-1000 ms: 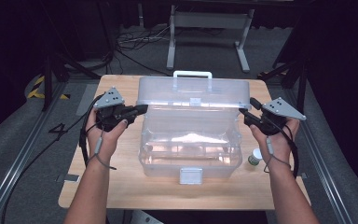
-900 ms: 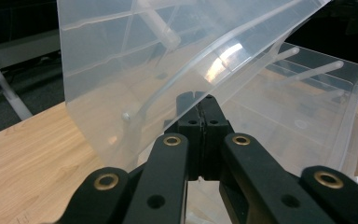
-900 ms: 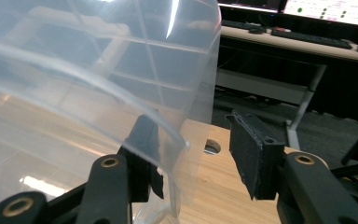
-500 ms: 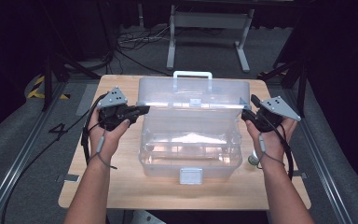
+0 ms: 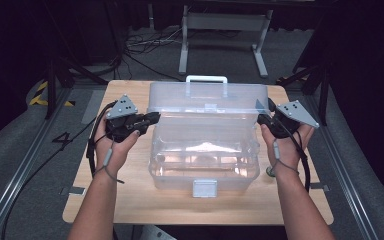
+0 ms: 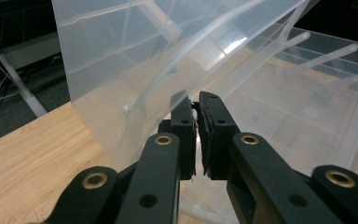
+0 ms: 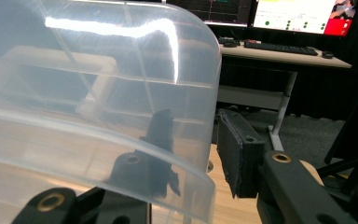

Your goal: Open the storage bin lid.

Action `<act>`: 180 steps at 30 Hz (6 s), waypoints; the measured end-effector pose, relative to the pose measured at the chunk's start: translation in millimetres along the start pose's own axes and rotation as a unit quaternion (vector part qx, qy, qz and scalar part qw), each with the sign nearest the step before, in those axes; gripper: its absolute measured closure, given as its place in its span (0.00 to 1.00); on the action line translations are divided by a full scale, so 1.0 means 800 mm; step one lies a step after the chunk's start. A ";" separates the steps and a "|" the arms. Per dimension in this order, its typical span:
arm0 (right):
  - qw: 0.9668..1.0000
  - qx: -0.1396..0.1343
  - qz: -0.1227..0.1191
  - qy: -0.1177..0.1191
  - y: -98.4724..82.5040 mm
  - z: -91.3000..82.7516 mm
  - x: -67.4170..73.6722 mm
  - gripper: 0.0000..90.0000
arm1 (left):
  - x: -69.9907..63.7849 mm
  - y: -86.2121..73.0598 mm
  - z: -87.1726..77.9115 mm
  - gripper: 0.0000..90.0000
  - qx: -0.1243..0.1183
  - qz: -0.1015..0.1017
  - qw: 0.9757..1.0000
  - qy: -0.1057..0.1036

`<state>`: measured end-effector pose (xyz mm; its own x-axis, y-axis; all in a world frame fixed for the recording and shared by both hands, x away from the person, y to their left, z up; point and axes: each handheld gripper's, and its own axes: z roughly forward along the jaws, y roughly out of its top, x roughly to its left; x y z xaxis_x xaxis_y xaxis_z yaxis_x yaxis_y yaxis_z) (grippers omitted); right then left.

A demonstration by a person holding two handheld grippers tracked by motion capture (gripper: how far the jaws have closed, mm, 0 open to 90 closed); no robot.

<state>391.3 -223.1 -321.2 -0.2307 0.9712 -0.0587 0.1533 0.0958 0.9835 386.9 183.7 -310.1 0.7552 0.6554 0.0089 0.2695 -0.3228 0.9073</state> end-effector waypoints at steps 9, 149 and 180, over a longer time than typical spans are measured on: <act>1.000 -0.004 0.001 0.000 0.006 0.009 -0.002 0.77 | -0.001 -0.008 -0.012 0.84 0.004 -0.011 1.000 0.007; 0.994 0.094 0.050 0.020 0.028 0.181 -0.056 0.93 | -0.062 -0.117 0.058 0.87 0.210 0.097 0.942 -0.243; 0.993 0.100 0.043 0.051 -0.003 0.221 -0.073 0.93 | -0.060 -0.116 0.060 0.88 0.213 0.087 0.940 -0.252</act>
<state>574.5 -241.6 -350.1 -0.3036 0.9514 0.0508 0.3610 0.0655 0.9303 354.1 149.6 -414.6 0.9682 0.1959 -0.1555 0.2494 -0.7093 0.6593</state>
